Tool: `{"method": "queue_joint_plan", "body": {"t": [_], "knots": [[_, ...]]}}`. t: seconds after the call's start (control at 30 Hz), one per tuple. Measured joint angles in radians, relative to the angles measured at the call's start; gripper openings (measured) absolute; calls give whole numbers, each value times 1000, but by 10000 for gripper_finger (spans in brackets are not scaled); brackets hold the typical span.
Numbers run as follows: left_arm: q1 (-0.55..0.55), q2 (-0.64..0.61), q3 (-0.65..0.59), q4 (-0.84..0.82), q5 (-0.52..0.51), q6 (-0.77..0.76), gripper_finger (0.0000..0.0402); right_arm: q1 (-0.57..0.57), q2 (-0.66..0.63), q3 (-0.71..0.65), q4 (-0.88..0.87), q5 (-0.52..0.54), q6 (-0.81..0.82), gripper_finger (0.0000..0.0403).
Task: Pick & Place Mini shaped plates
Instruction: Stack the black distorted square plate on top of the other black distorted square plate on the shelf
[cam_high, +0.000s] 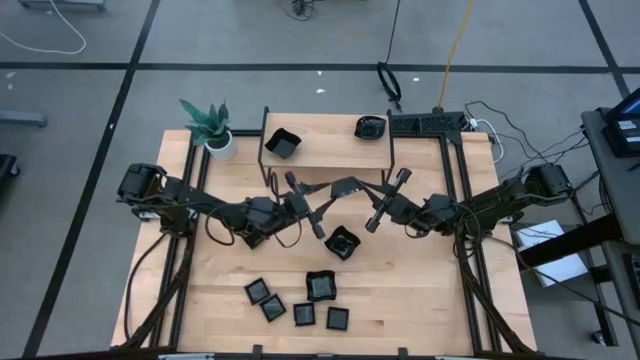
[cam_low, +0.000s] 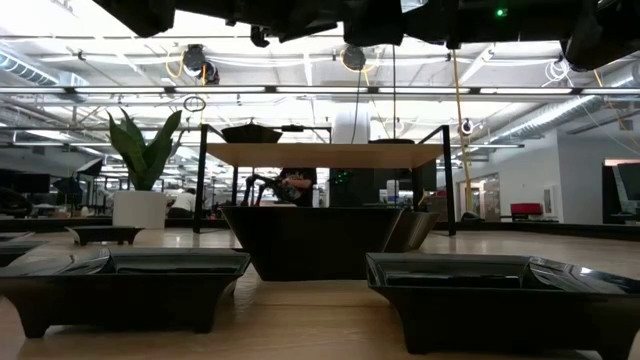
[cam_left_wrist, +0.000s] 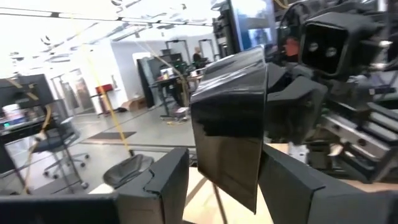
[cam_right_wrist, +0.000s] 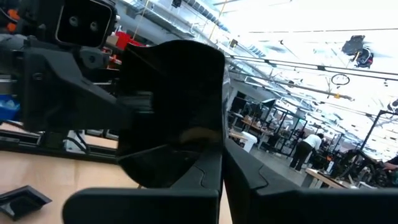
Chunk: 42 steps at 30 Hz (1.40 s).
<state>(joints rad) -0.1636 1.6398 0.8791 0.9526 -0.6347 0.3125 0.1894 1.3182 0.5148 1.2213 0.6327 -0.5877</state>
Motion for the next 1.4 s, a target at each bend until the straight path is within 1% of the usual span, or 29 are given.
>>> {"method": "queue_joint_plan", "body": {"t": [0.1,0.17,0.27,0.3,0.47,0.67,0.73,0.8,0.9,0.97,1.03,1.07,1.13,1.17,1.23,1.3,1.33,1.4], "knots": [[-5,0,0,7,-22,0,137,7,0,0,-13,-1,0,0],[-6,0,0,18,-23,8,97,14,0,0,-30,-2,0,0],[-14,-1,0,33,-57,21,26,35,-1,-1,-48,-8,1,1],[-14,-3,0,40,-60,20,14,44,1,-1,-60,-12,3,2],[-37,-32,0,20,-128,36,8,91,1,0,-75,-19,35,29],[-65,-105,0,-60,-191,50,7,144,1,-1,-75,-7,36,68],[-77,-127,0,-76,-230,88,4,162,1,-1,-75,-9,36,76],[-82,-162,0,-92,-303,108,5,174,1,-1,-75,-9,35,83],[-76,-222,0,-169,-442,113,4,186,1,-1,-75,-7,26,90],[-58,-272,0,-237,-510,100,4,187,1,-1,-76,-7,27,92],[-28,-338,0,-343,-533,34,6,187,1,-1,-80,-1,27,94],[-8,-378,0,-411,-532,-25,5,186,1,-1,-82,0,27,95],[43,-457,0,-566,-491,-180,3,186,1,-1,-82,1,27,96],[77,-495,0,-648,-442,-272,4,186,1,-1,-82,1,27,96],[165,-558,0,-807,-291,-450,4,186,1,-1,-82,0,27,95],[276,-593,0,-921,-134,-614,3,186,1,-1,-82,1,27,94],[334,-602,0,-974,-58,-684,3,185,1,-1,-82,1,27,94],[457,-602,0,-1046,106,-778,3,181,1,-1,-82,-1,27,95]]}}
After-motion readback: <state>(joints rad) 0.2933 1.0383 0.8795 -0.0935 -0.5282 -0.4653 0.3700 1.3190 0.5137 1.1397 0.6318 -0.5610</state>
